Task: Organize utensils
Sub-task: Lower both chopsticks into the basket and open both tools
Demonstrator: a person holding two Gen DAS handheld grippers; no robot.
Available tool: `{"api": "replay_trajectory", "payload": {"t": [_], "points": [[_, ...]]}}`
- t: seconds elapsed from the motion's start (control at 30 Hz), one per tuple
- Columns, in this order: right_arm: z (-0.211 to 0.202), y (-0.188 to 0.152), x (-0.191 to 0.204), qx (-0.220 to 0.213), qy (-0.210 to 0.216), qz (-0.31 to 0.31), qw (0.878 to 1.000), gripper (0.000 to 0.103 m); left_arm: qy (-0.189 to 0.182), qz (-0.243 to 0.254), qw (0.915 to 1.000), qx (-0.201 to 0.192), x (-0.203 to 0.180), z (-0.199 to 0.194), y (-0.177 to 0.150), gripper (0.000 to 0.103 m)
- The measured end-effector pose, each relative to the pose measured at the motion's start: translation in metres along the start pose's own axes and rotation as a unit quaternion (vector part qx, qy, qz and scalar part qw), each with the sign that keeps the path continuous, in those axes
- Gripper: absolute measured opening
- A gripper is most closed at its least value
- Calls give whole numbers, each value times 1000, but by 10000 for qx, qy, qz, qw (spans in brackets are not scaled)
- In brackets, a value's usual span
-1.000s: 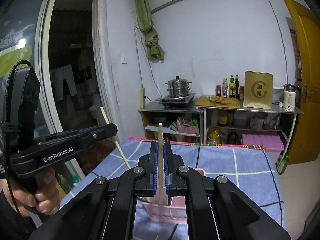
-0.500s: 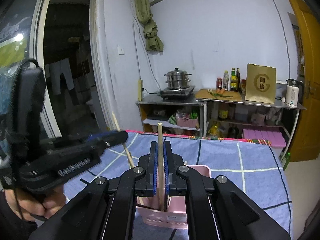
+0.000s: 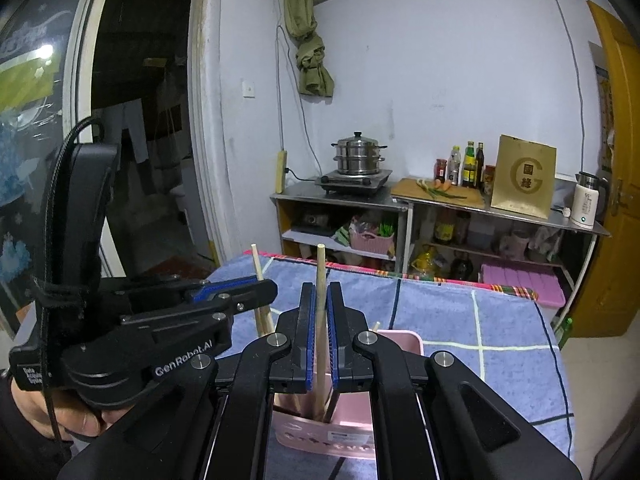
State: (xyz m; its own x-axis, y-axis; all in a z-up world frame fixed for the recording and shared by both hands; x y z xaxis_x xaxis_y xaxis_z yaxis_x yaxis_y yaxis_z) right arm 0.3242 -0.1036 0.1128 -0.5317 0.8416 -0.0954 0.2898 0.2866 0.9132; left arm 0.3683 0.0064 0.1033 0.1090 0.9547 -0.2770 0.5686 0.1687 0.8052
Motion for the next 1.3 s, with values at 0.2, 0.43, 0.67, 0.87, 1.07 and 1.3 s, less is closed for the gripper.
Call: {"api": "replay_trajectory", "payload": {"t": [0.2, 0.43, 0.67, 0.87, 1.07, 1.3], "points": [[-3, 4, 6, -23, -32, -132, 9999, 5, 1, -31, 10000, 71, 2, 3, -7, 6], [5, -4, 8, 143, 24, -167, 9998, 5, 7, -48, 9999, 118, 4, 2, -9, 6], [7, -9, 7, 269, 50, -189, 9994, 5, -3, -55, 9999, 127, 4, 0, -9, 6], [4, -17, 5, 356, 41, -167, 9992, 6, -5, -29, 9999, 114, 1, -6, -10, 6], [-5, -22, 1, 363, 13, -107, 9993, 6, -44, -10, 10000, 31, -3, -20, -12, 6], [-24, -24, -1, 280, -1, -42, 9996, 7, -62, 0, 9999, -107, -5, -46, -18, 6]]}}
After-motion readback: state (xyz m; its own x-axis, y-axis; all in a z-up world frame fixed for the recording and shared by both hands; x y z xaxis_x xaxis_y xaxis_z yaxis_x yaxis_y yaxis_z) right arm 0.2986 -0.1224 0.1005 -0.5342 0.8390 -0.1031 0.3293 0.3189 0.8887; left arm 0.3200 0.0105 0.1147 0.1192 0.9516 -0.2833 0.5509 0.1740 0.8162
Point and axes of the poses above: each gripper's, at about its wrist camera, not at the fingertips, and z roughly the way its jaws point, x to its left, y to its top, the point moved 7 cm from there along z, roughly the way its jaws point, and after that the axes turned 10 degrees about -z, right-handed, at the moved point
